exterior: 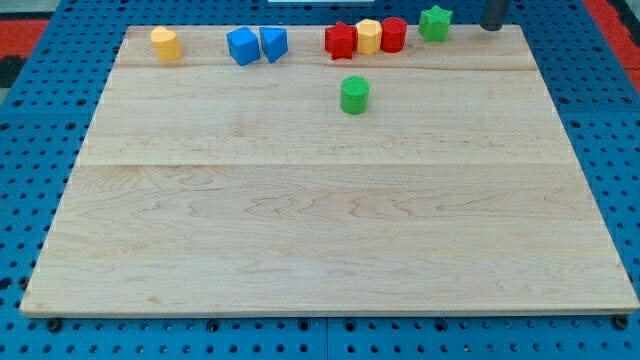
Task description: Slide the green star above the red circle
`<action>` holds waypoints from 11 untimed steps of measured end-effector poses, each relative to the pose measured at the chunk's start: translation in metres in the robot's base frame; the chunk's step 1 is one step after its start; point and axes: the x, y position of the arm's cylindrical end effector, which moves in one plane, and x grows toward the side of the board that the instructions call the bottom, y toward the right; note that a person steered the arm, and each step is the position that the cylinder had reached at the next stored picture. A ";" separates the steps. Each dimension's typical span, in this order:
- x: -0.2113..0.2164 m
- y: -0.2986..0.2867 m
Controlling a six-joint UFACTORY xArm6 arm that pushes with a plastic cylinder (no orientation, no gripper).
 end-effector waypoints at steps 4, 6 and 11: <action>0.058 -0.044; 0.000 0.011; 0.001 -0.056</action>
